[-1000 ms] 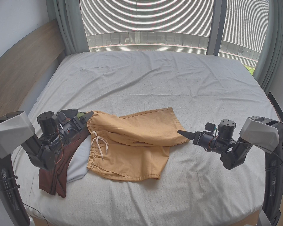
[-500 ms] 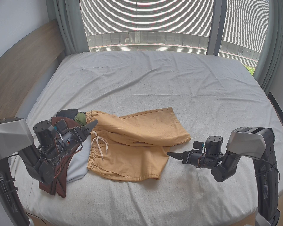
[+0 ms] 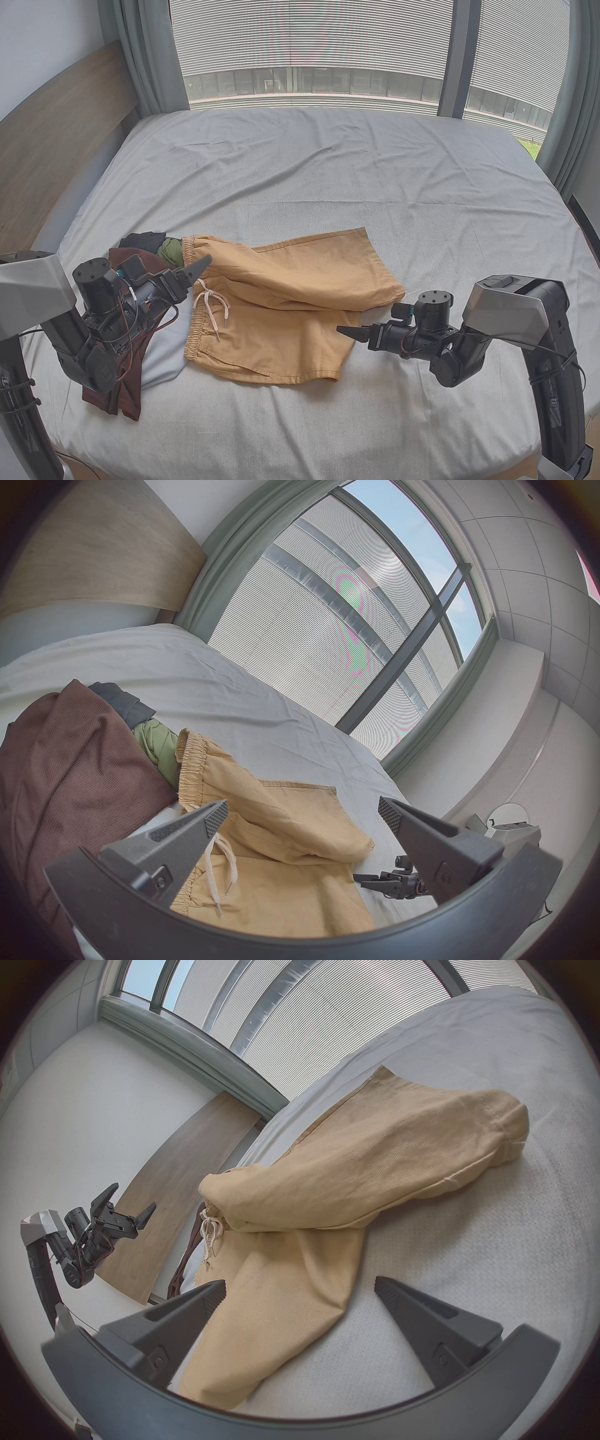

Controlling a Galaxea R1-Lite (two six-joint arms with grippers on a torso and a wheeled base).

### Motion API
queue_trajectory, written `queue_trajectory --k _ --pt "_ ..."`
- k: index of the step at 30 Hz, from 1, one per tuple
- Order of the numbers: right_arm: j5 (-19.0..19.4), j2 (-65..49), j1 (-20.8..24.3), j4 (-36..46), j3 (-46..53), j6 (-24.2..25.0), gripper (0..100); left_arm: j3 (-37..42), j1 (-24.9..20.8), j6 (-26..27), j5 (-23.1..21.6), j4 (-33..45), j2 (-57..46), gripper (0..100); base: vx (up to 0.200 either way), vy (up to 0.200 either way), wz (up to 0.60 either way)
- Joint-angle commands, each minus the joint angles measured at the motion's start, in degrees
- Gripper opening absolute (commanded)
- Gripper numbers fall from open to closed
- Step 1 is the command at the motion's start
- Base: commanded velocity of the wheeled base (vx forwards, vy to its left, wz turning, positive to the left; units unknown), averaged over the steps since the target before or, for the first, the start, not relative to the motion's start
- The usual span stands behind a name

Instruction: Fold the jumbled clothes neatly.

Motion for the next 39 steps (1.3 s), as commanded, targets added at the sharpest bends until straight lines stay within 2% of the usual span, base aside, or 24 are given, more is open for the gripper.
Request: queue_trajectory --k 1,3,4,9,12,15,29,34,39 --pt "-1.1 1.8 1.1 0.4 -1.5 0.1 100 0.0 -0.1 0.0 0.0 -0.1 0.5 100 0.000 0.000 0.00" --pt "-1.2 2.3 1.2 0.3 -2.2 0.1 100 0.0 -0.1 0.0 0.0 -0.1 0.5 100 0.000 0.000 0.00" --pt "-1.3 2.4 1.2 0.3 -2.3 0.1 0 0.0 -0.1 0.0 0.0 -0.1 0.7 100 0.000 0.000 0.00" --pt "-1.5 2.3 1.5 -0.6 -2.0 0.2 0 -0.2 0.1 0.1 0.1 -0.2 2.1 100 0.000 0.000 0.00" --pt "-3.5 1.7 1.7 -1.9 -0.9 0.2 0 -0.3 0.1 0.2 0.1 -0.2 2.3 100 0.000 0.000 0.00" --pt "-3.9 1.2 1.9 -4.2 0.8 0.2 0 -0.3 0.1 0.2 0.1 -0.2 2.2 100 0.000 0.000 0.00" --pt "-4.0 -7.3 3.6 -14.2 15.3 0.6 0 -0.3 0.4 0.0 -0.1 -0.2 2.0 100 0.000 0.000 0.00" --pt "-4.0 -8.7 3.5 -14.6 16.2 0.5 0 -0.3 0.4 0.0 -0.1 -0.2 2.0 100 0.000 0.000 0.00" --pt "-4.0 -8.4 3.8 -13.6 13.2 0.5 0 -0.3 0.4 0.0 -0.1 -0.2 2.1 100 0.000 0.000 0.00"
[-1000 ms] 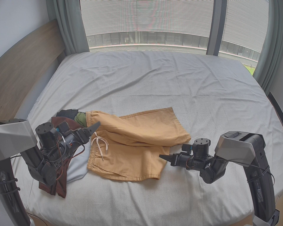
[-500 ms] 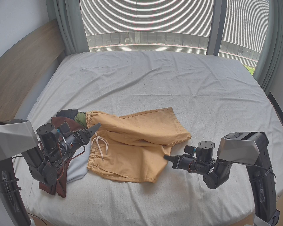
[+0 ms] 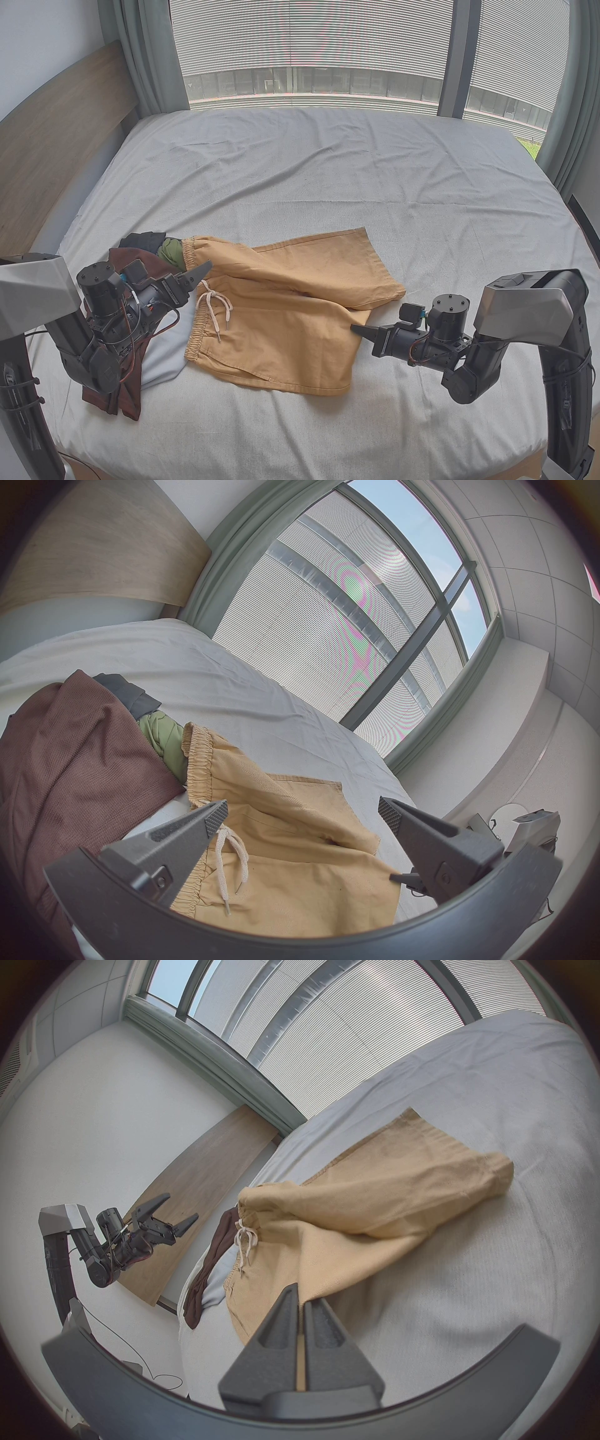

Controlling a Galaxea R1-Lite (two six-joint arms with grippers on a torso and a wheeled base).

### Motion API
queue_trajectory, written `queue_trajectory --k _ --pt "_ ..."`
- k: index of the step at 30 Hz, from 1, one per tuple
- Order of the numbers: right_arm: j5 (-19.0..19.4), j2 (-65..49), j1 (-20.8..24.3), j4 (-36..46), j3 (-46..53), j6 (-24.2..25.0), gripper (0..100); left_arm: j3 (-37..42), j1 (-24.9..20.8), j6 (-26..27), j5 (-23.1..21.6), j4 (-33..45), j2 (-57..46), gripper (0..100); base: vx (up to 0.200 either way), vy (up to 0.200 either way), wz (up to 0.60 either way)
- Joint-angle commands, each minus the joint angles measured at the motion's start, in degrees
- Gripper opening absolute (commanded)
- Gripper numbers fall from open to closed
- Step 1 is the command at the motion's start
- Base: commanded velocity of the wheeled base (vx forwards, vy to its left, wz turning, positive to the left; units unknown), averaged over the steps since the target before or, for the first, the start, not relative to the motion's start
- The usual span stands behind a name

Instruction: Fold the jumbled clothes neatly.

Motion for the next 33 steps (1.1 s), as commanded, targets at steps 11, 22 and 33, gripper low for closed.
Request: queue_trajectory --k 11,22,33 --pt "0.0 5.1 3.5 9.5 -17.3 0.0 0 0.3 0.0 0.0 0.1 0.0 0.3 100 0.000 0.000 0.00" --pt "-0.1 9.4 7.4 11.3 -28.7 0.0 0 0.1 0.1 -0.1 0.0 0.1 0.5 100 0.000 0.000 0.00" --pt "-0.4 13.8 9.7 12.3 -37.1 0.0 0 -0.1 0.2 -0.2 0.0 0.1 0.5 100 0.000 0.000 0.00"
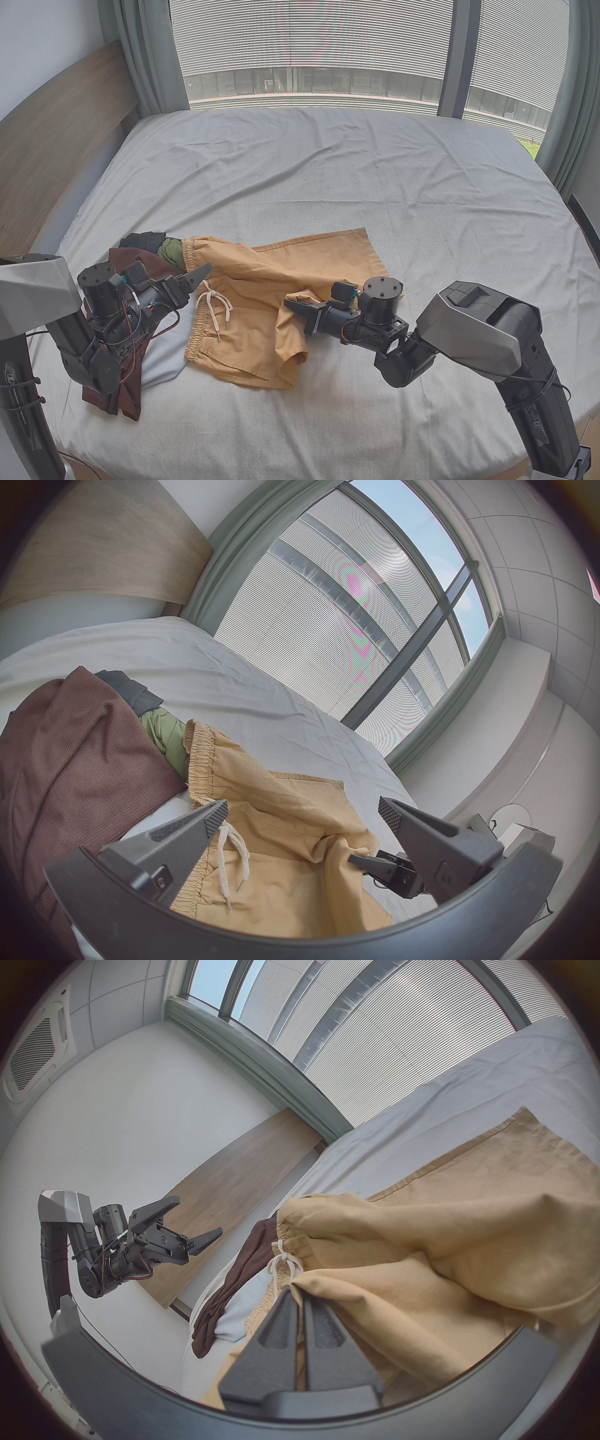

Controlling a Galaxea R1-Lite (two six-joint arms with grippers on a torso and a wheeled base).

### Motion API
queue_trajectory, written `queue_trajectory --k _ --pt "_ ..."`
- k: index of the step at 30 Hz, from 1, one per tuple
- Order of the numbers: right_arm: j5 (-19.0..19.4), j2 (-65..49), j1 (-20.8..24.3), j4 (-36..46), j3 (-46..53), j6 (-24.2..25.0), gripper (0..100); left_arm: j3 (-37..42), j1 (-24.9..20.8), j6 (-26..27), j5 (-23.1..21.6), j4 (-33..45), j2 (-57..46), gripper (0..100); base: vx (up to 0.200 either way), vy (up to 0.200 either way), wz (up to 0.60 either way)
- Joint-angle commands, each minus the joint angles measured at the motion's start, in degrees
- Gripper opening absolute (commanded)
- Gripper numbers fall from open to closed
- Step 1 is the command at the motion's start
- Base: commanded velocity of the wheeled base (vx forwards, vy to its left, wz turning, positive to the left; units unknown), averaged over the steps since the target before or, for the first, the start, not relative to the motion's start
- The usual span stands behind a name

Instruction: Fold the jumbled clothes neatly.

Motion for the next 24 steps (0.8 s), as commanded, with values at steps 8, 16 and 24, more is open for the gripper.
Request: queue_trajectory --k 8,16,24 --pt "-1.5 5.1 1.4 2.1 -8.9 0.0 0 -0.1 0.0 -0.1 0.0 0.0 0.7 100 0.000 0.000 0.00" --pt "-1.4 6.3 3.5 2.8 -9.9 -0.1 0 -0.3 0.0 -0.1 0.0 -0.1 0.9 100 0.000 0.000 0.00" --pt "-1.5 6.3 5.2 2.3 -8.6 0.0 100 -0.4 0.1 -0.1 -0.1 0.0 1.0 100 0.000 0.000 0.00"
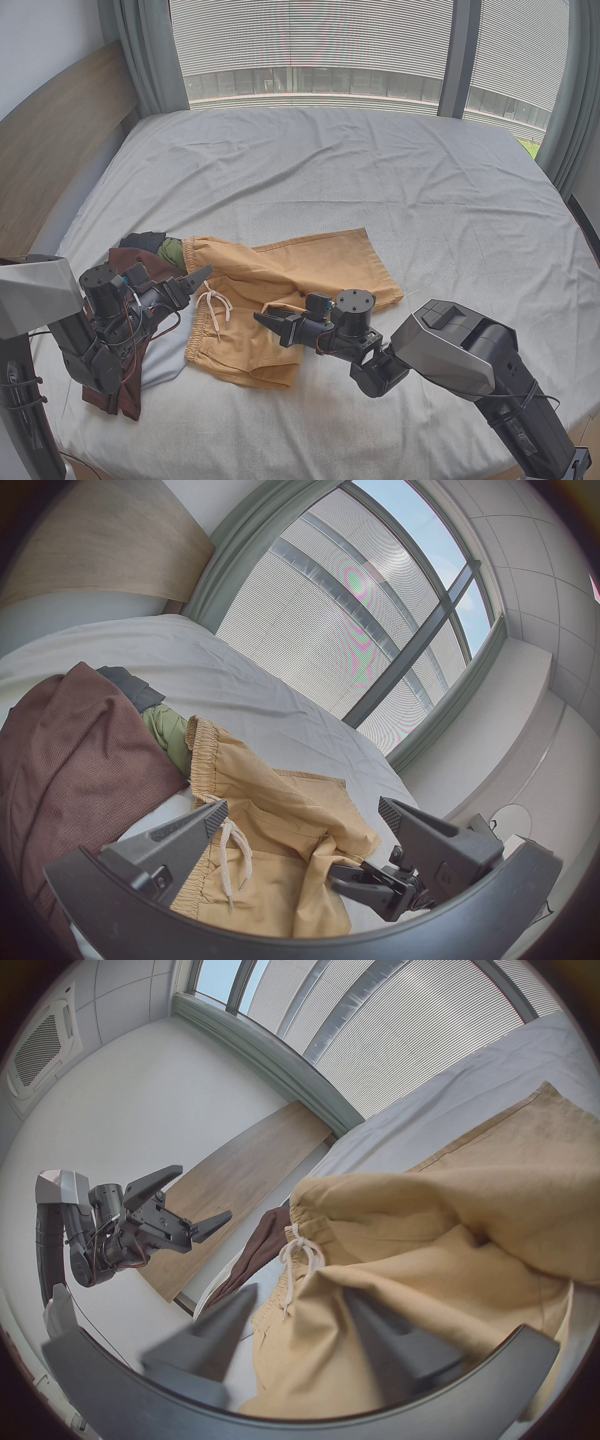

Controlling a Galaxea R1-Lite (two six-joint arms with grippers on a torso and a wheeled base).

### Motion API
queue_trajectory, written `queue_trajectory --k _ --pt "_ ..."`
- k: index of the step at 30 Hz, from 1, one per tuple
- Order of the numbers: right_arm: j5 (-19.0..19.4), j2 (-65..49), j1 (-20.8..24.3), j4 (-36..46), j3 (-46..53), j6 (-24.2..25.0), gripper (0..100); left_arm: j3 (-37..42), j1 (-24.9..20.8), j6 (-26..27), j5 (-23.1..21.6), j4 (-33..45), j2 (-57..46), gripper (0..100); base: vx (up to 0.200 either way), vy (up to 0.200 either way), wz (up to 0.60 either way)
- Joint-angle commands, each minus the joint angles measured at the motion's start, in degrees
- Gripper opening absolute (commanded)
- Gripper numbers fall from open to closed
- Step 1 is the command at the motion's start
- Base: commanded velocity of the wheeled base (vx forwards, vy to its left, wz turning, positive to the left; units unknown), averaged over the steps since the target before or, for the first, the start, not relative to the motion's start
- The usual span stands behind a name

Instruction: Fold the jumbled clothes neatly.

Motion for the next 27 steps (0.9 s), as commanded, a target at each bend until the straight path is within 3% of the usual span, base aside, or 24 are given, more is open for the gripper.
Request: queue_trajectory --k 1,10,22,27 --pt "-0.1 -0.2 1.5 -0.2 1.7 0.0 100 -0.2 0.1 0.0 0.0 0.0 0.2 100 0.000 0.000 0.00" --pt "-0.1 -1.5 3.6 -1.6 7.1 0.1 100 -0.4 0.9 -0.1 0.0 0.0 0.2 100 0.000 0.000 0.00" --pt "-1.0 -17.1 -1.8 -5.7 25.9 -1.2 100 -0.8 1.2 -0.3 0.0 -0.1 -0.3 100 0.000 0.000 0.00" --pt "-0.9 -16.9 -5.1 -5.7 31.2 -6.9 100 -0.8 1.2 -0.3 0.0 0.0 -0.4 100 0.000 0.000 0.00"
